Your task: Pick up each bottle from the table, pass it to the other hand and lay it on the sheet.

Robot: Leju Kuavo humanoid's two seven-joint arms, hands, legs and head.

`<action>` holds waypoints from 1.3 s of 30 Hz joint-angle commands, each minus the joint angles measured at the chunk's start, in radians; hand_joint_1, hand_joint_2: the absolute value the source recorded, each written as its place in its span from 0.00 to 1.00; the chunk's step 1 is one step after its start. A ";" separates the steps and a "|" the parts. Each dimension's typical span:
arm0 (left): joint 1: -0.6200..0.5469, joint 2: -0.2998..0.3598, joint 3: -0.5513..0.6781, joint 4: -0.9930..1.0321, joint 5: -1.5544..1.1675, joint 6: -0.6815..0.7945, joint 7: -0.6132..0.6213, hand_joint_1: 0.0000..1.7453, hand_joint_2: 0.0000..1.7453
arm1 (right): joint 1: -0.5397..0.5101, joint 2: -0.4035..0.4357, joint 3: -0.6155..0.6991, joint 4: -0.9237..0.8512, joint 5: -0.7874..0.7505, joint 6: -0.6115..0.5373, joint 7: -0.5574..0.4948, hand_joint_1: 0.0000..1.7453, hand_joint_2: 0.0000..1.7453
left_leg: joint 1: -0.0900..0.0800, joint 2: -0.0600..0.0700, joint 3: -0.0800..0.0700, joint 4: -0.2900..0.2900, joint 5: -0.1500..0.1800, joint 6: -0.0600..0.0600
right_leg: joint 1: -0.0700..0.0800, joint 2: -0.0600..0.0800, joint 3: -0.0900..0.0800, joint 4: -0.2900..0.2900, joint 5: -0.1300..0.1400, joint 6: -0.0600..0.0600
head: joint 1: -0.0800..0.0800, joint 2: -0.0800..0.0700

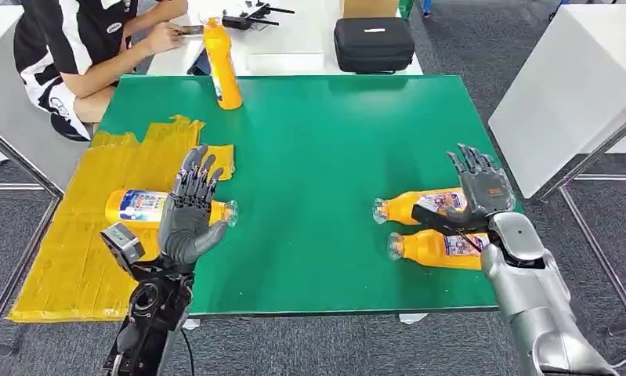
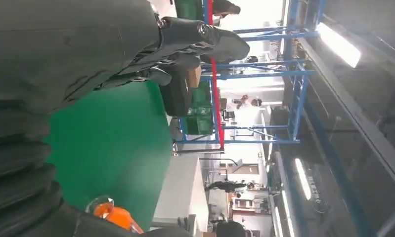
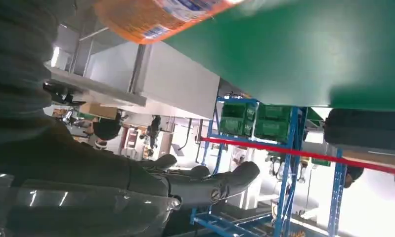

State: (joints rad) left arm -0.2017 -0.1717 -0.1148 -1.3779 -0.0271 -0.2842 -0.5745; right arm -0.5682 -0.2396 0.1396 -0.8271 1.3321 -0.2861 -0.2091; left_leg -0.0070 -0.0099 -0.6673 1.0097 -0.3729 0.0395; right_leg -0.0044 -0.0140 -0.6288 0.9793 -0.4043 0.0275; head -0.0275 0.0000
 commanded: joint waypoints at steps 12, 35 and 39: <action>-0.060 -0.008 0.018 0.158 0.027 -0.006 0.009 0.00 1.00 | -0.232 0.068 0.113 0.371 0.002 0.080 0.005 0.00 1.00 | 0.001 0.003 0.006 0.001 -0.003 -0.003 | 0.000 0.003 0.006 0.000 -0.002 -0.001 | 0.000 0.000; -0.074 -0.005 0.042 0.210 0.025 0.007 0.013 0.00 1.00 | -0.252 0.036 0.107 0.353 -0.131 0.242 -0.059 0.00 1.00 | 0.001 0.001 0.006 0.001 -0.002 -0.002 | 0.000 0.000 0.007 0.000 -0.003 0.000 | 0.000 0.000; -0.075 -0.007 0.054 0.216 0.026 0.008 0.028 0.00 1.00 | -0.264 0.022 0.130 0.382 -0.142 0.296 -0.050 0.00 1.00 | 0.000 0.000 0.003 0.000 -0.001 -0.001 | 0.000 0.000 0.003 0.000 -0.001 0.000 | 0.000 0.000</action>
State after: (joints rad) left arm -0.2299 -0.1827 -0.0973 -1.2558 -0.0004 -0.2777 -0.5653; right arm -0.7761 -0.1919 0.2186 -0.5276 1.2073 -0.0560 -0.2609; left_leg -0.0071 -0.0101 -0.6677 1.0098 -0.3723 0.0404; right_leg -0.0044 -0.0147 -0.6288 0.9794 -0.4041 0.0275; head -0.0275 0.0000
